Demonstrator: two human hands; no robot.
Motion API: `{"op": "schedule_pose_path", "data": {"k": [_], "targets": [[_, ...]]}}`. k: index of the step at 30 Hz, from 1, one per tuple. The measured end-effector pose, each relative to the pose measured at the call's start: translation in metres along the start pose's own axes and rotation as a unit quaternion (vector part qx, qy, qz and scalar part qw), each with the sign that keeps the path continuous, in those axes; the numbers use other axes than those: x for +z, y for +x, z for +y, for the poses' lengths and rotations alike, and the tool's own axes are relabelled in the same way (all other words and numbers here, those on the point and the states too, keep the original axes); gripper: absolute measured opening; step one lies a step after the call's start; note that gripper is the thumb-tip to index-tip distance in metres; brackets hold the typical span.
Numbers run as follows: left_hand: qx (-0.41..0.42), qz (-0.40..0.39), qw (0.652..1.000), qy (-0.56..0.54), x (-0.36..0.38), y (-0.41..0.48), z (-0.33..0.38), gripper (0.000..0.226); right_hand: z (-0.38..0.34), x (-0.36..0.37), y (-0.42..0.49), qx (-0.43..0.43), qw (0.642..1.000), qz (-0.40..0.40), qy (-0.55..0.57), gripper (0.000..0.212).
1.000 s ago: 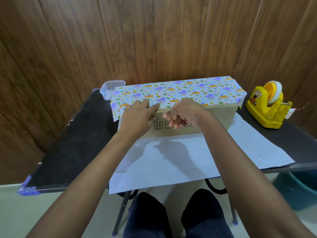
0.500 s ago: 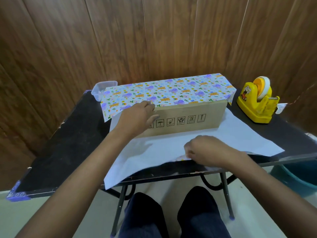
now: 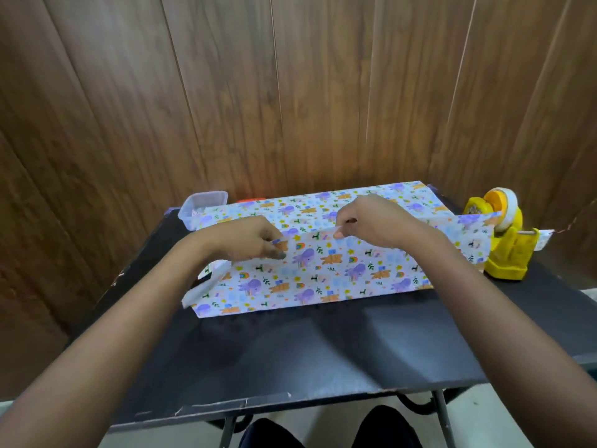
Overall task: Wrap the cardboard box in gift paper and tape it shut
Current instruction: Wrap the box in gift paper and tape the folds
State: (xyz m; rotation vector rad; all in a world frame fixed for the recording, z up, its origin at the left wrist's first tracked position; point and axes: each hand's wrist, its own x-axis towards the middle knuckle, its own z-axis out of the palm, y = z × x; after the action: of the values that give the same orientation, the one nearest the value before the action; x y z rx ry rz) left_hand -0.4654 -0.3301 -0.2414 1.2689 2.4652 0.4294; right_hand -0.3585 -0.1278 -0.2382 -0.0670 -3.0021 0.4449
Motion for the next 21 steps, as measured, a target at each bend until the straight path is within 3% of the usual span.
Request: {"op": "schedule_pose_path", "data": {"k": [2, 7, 9, 13, 16, 21], "targets": [[-0.001, 0.016, 1.000, -0.011, -0.004, 0.005, -0.005, 0.037, 0.012, -0.006, 0.004, 0.012, 0.999, -0.035, 0.009, 0.024], [-0.013, 0.010, 1.000, -0.021, -0.016, 0.012, -0.021, 0.022, 0.055, -0.034, -0.004, 0.111, 0.981, -0.131, -0.095, 0.040], [-0.015, 0.002, 1.000, -0.027, -0.019, 0.009, -0.032, 0.017, 0.066, -0.039, -0.004, 0.128, 0.980, -0.135, -0.070, 0.036], [-0.033, 0.009, 0.998, -0.062, -0.021, 0.002, -0.052, 0.030, 0.083, -0.034, 0.002, 0.141, 0.984, -0.105, 0.018, 0.023], [-0.053, -0.005, 0.994, -0.093, -0.025, -0.005, -0.058, 0.026, 0.092, -0.029, 0.004, 0.135, 0.985, -0.087, 0.068, 0.026], [-0.058, -0.024, 0.987, -0.145, -0.038, -0.018, -0.071, 0.076, 0.103, -0.033, -0.005, 0.120, 0.977, -0.049, 0.170, 0.016]]}}
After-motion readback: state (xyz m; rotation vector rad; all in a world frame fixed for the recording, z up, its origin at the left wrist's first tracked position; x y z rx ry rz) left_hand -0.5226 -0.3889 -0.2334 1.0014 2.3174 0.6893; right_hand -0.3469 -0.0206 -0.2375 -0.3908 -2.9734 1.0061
